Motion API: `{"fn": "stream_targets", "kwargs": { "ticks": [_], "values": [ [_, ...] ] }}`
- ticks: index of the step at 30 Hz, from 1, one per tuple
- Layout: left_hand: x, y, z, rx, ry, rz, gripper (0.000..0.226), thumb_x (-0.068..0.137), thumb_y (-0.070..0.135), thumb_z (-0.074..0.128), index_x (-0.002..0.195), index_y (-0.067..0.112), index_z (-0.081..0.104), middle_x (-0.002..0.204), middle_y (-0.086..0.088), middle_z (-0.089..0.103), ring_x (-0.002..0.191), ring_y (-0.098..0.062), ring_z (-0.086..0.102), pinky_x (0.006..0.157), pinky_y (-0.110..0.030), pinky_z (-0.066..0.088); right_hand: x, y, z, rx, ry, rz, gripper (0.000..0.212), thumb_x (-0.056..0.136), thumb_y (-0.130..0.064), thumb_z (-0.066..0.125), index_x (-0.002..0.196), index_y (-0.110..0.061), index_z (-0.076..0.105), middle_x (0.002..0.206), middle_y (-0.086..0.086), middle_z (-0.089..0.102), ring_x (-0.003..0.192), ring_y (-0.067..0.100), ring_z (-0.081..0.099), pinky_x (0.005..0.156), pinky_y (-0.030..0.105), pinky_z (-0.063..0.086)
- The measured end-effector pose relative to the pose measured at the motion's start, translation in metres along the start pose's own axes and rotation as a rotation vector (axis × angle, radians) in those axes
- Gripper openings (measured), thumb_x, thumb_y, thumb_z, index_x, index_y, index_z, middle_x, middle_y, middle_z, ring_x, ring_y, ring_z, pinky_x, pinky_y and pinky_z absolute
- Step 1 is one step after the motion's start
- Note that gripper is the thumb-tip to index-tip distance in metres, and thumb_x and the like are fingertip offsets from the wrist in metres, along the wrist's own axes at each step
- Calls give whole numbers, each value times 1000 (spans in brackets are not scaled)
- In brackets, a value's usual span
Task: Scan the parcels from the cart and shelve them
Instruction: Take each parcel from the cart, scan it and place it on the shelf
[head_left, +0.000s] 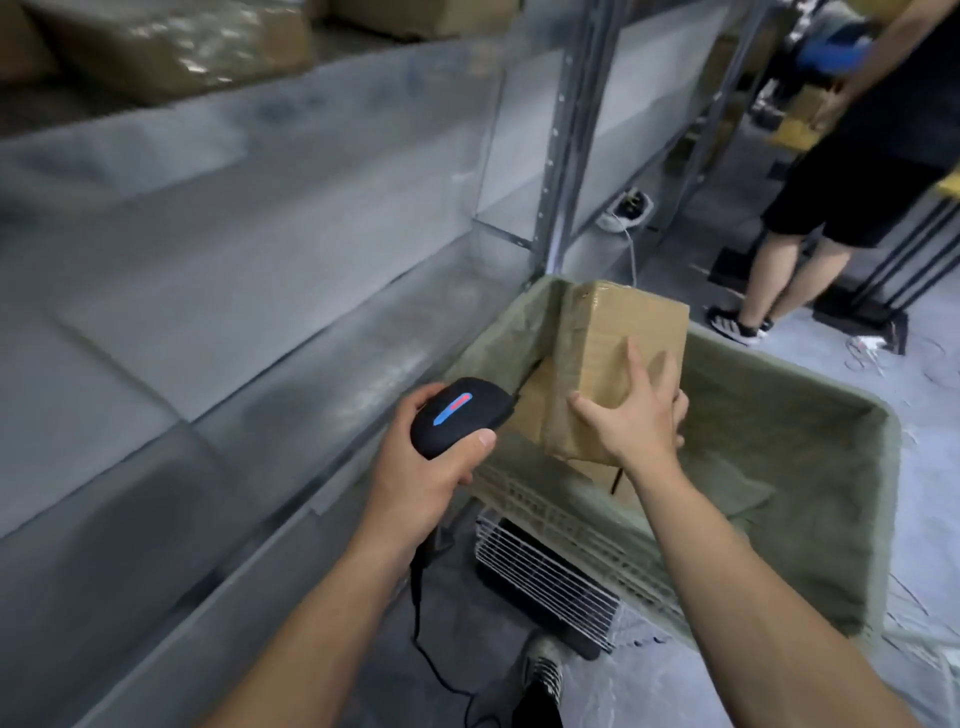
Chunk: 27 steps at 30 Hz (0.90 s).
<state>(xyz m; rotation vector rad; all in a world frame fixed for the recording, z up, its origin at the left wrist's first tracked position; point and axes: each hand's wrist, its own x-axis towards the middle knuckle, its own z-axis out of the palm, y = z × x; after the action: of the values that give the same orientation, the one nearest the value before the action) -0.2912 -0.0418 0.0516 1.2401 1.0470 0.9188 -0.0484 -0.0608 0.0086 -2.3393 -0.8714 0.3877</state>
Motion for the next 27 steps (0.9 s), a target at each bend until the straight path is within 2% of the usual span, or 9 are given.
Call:
{"fn": "stream_targets", "kwargs": {
  "ticks": [3, 6, 9, 13, 15, 17, 19, 21, 27],
  "values": [
    [-14, 4, -42, 6, 100, 4, 48, 81, 11, 84, 115, 33, 59, 102, 4, 72, 65, -16, 64, 58, -19, 53, -20, -48, 25, 9, -78, -115, 97, 76, -61, 73, 153, -55, 14, 165, -12, -6, 147, 36, 8, 113, 64, 24],
    [-26, 6, -82, 26, 189, 13, 48, 84, 13, 82, 123, 28, 59, 104, 2, 72, 68, -15, 67, 63, -22, 54, -39, -88, 53, 38, -179, -242, 98, 77, -59, 73, 151, -57, 9, 165, -14, -8, 148, 37, 5, 115, 69, 18],
    [-38, 10, -114, 17, 292, 15, 46, 84, 17, 82, 121, 32, 60, 103, 4, 73, 72, -16, 69, 64, -22, 55, -55, -123, 81, 19, -245, -370, 99, 75, -64, 71, 151, -58, 7, 164, -16, -7, 147, 38, 11, 115, 65, 23],
    [-51, 10, -146, -32, 438, 15, 50, 72, 27, 85, 113, 41, 60, 97, 11, 73, 70, -16, 70, 71, -35, 60, -73, -168, 117, -75, -431, -547, 102, 72, -70, 66, 153, -54, 7, 166, -9, -8, 149, 41, 11, 117, 60, 25],
    [-59, 8, -158, -34, 527, 8, 49, 78, 22, 86, 114, 43, 60, 98, 12, 73, 71, -14, 72, 74, -38, 60, -84, -183, 133, -137, -517, -630, 101, 72, -71, 63, 154, -53, 7, 166, -7, -9, 147, 43, 10, 116, 61, 24],
    [-66, 8, -165, -39, 595, 7, 48, 81, 21, 85, 112, 46, 59, 99, 13, 72, 71, -15, 72, 74, -37, 59, -94, -193, 145, -208, -575, -711, 101, 68, -76, 57, 151, -55, 5, 164, -10, -11, 147, 44, 8, 114, 65, 24],
    [-73, 11, -171, -46, 677, 3, 50, 74, 28, 87, 111, 47, 60, 98, 16, 72, 75, -18, 73, 75, -37, 59, -105, -205, 159, -270, -644, -787, 96, 73, -73, 57, 150, -55, 3, 163, -12, -12, 147, 44, 5, 112, 68, 25],
    [-78, 12, -174, -65, 745, 5, 49, 78, 23, 87, 112, 44, 59, 105, 9, 71, 82, -22, 72, 72, -35, 58, -115, -213, 169, -337, -693, -836, 91, 79, -72, 57, 150, -54, 3, 164, -9, -10, 148, 44, 2, 112, 70, 22],
    [-89, 11, -166, -117, 847, 23, 45, 85, 15, 80, 113, 42, 58, 109, 3, 70, 86, -21, 70, 63, -20, 55, -135, -219, 186, -638, -749, -938, 85, 84, -79, 44, 154, -48, 9, 168, 0, -8, 148, 50, -15, 109, 80, 3]
  ]
}}
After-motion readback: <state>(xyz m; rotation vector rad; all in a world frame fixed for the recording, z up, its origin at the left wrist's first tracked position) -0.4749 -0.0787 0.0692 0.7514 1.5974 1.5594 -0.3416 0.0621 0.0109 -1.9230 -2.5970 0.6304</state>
